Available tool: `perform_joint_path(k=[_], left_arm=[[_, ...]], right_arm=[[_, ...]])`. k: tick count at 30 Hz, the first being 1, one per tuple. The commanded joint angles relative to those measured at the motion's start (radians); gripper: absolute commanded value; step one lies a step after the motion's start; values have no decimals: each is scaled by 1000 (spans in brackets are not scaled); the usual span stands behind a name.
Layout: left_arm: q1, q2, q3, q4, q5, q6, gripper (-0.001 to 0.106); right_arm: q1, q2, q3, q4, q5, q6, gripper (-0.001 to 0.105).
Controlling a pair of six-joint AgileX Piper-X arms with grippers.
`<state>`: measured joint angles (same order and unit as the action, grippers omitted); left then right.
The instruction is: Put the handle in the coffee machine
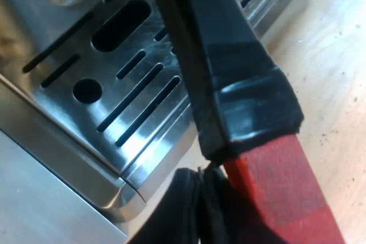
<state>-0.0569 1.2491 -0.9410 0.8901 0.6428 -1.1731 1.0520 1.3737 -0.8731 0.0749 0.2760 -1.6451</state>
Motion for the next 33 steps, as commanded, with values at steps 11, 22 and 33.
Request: perform_joint_path(k=[11, 22, 33], left_arm=[[-104, -151, 147, -74, -42, -212, 0], [-251, -161, 146, -127, -230, -364, 0], [-337, -161, 146, -211, -199, -548, 0]], right_arm=[[0, -246, -7, 201, -54, -37, 69], [0, -316, -7, 258, -55, -15, 69], [0, -315, -7, 261, -55, -12, 69]])
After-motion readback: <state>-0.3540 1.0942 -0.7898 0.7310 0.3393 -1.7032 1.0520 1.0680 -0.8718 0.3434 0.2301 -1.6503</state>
